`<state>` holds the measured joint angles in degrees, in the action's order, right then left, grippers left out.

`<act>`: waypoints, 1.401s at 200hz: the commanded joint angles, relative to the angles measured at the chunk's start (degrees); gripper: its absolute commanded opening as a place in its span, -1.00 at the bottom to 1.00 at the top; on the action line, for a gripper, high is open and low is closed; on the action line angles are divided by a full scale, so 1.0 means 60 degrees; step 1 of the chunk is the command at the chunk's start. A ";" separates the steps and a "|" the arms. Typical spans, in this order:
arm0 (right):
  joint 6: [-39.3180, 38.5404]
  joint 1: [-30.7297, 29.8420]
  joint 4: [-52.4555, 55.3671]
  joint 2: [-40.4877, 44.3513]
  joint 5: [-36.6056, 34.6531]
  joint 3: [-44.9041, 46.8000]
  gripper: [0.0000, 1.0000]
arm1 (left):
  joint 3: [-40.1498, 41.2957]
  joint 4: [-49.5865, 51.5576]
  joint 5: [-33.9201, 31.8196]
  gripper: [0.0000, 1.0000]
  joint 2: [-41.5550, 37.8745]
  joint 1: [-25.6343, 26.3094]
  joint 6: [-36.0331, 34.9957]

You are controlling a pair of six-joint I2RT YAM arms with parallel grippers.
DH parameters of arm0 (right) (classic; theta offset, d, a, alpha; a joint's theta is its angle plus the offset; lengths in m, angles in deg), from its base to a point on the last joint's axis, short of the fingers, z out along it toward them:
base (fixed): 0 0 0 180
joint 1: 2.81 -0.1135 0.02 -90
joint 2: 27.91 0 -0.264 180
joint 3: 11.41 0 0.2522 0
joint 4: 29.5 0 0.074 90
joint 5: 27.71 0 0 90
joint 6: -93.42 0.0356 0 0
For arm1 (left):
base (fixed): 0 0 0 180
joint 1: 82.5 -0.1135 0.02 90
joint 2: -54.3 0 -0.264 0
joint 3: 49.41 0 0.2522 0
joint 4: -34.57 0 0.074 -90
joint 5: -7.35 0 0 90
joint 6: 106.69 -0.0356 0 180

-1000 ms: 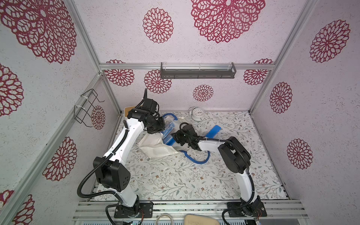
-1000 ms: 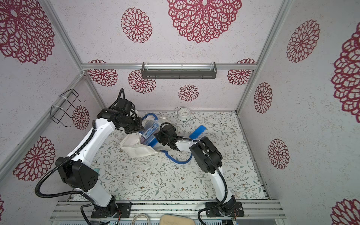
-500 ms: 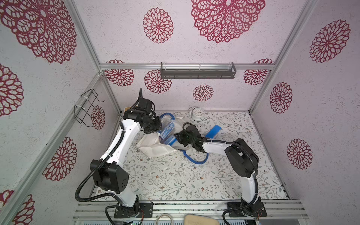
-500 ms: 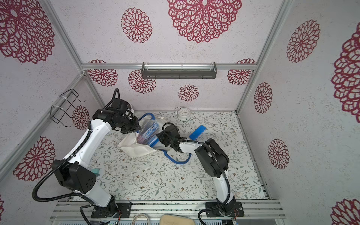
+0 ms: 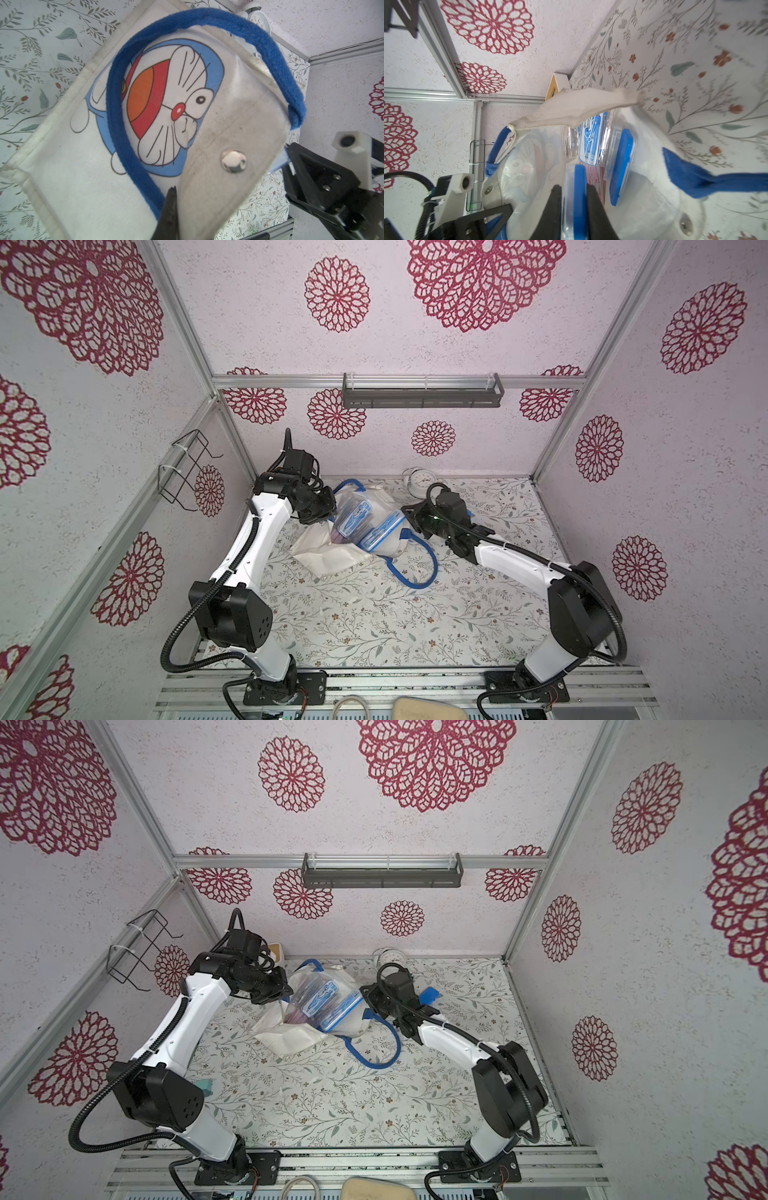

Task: Take out the compass set from the canvas bag
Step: Pick up the compass set from the canvas bag, then place the compass set at the center of the board.

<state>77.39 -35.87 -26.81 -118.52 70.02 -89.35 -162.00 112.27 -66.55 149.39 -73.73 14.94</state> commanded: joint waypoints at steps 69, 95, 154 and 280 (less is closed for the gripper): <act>-0.2256 0.5126 0.1563 0.2850 0.3056 0.1970 -0.85 | -0.0435 0.0175 0.0203 -1.00 0.0148 -0.0243 -0.0418; -0.3457 0.6332 0.1944 0.2258 0.3828 0.2044 -0.86 | -0.0477 0.0157 0.0298 -1.00 0.0148 -0.0238 -0.0383; -0.4270 0.6828 0.0931 -0.0356 0.4101 0.1542 -0.83 | -0.0352 0.0170 0.0625 -1.00 0.0067 -0.0192 -0.0341; -0.5050 0.7004 0.3197 -0.2675 0.3151 -0.1397 0.17 | -0.0272 0.0154 0.1117 -1.00 0.0144 0.0192 -0.0504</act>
<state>47.66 5.79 -12.71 -138.41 92.14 -96.65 -163.09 112.56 -62.90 150.44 -73.38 12.87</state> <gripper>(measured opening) 0.540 0.085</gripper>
